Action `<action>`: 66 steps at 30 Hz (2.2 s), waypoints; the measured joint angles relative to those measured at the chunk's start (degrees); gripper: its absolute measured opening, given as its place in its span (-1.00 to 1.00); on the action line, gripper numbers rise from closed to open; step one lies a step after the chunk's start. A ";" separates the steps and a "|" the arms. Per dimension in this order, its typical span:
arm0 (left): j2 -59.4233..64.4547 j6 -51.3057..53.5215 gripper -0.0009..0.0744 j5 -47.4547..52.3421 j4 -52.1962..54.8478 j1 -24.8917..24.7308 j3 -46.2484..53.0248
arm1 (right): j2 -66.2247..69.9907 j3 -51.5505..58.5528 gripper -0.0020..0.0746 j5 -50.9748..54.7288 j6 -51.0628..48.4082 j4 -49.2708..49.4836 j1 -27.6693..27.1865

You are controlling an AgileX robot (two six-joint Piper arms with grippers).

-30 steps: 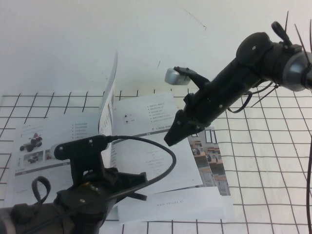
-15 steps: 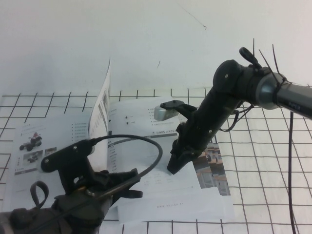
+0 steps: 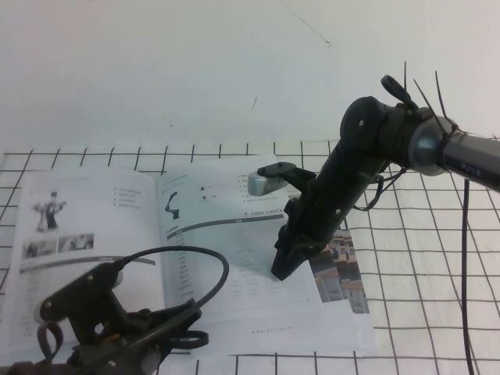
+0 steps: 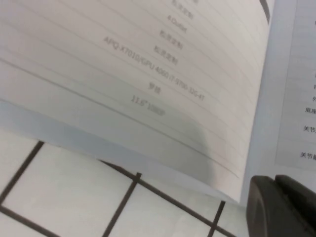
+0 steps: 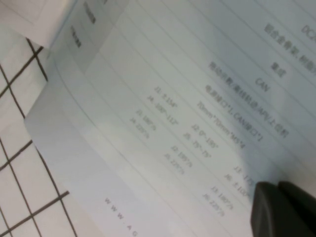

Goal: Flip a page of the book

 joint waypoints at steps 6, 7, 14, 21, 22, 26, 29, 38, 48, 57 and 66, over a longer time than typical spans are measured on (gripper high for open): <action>0.00 1.08 -0.98 0.27 0.00 0.81 0.09 | 0.00 0.00 -0.95 0.00 0.92 -0.51 0.00; 0.00 1.93 -0.98 0.27 0.00 1.52 0.09 | 0.00 0.00 -0.95 0.00 1.36 -1.04 0.00; 0.00 9.33 -0.98 8.33 0.32 10.99 0.09 | 0.00 -0.05 -0.95 0.31 5.68 -4.83 0.12; 0.00 10.39 -0.98 17.51 7.44 22.46 0.09 | -0.10 -0.13 -0.95 0.31 8.33 -5.71 0.49; 0.05 10.39 -0.98 19.05 8.88 24.02 0.09 | -0.21 -0.13 -0.95 0.31 8.33 -5.93 0.70; 1.86 11.11 -0.98 22.46 11.98 28.24 0.09 | -0.21 -0.13 -0.95 0.09 8.43 -6.37 0.94; 4.34 13.09 -0.98 22.69 13.03 29.72 0.09 | -0.34 -0.27 -0.95 0.09 8.43 -6.41 1.11; 2.70 15.64 -0.98 26.22 16.10 30.21 0.09 | -5.09 -0.04 -0.95 -1.39 7.76 -7.58 1.25; -15.84 22.43 -0.98 54.14 24.44 30.29 -3.93 | -23.55 -0.04 -0.95 -4.93 8.60 -22.61 1.04; -31.27 3.57 -0.98 58.63 55.66 30.29 -5.28 | -37.23 -0.04 -0.95 1.24 19.07 -45.53 -1.80; -57.42 -19.15 -0.98 59.97 95.20 30.29 -5.28 | -53.54 8.28 -0.95 1.88 21.30 -46.96 -5.05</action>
